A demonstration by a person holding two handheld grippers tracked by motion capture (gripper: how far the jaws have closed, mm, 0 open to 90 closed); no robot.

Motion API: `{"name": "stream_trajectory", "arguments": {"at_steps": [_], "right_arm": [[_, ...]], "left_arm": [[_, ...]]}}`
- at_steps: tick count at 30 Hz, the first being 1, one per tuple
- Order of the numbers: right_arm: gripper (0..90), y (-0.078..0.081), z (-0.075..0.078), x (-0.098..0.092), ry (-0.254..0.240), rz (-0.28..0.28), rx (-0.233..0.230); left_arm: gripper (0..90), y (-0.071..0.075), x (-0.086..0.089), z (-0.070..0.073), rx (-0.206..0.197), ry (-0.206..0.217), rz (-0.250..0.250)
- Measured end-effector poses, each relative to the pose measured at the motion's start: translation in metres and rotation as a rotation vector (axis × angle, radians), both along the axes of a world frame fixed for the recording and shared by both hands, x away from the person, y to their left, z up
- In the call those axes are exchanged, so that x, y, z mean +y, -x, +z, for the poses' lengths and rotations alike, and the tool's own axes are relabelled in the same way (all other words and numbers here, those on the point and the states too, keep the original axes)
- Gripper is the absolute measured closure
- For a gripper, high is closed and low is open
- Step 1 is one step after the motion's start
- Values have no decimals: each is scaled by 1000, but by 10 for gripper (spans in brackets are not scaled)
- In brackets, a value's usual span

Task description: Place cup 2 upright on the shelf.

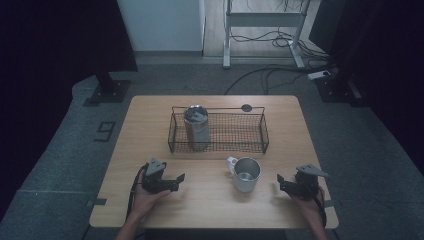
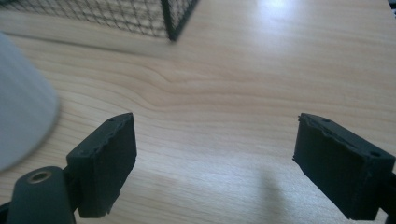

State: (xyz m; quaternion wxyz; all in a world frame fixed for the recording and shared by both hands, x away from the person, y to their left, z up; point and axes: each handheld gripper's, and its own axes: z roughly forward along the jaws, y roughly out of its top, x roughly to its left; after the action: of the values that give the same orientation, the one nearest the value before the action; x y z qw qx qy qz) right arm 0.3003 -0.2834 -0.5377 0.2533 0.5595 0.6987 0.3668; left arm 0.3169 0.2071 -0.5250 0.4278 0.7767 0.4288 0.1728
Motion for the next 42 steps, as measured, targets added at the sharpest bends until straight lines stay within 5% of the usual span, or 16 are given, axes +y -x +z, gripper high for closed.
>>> {"name": "stream_trajectory", "arguments": {"at_steps": [18, 42], "right_arm": [[129, 21, 36, 28, -70, 127, -98], [123, 35, 60, 71, -113, 288, -131]], "left_arm": [[121, -1, 6, -3, 8, 6, 31], [148, -1, 2, -9, 40, 4, 14]]}}
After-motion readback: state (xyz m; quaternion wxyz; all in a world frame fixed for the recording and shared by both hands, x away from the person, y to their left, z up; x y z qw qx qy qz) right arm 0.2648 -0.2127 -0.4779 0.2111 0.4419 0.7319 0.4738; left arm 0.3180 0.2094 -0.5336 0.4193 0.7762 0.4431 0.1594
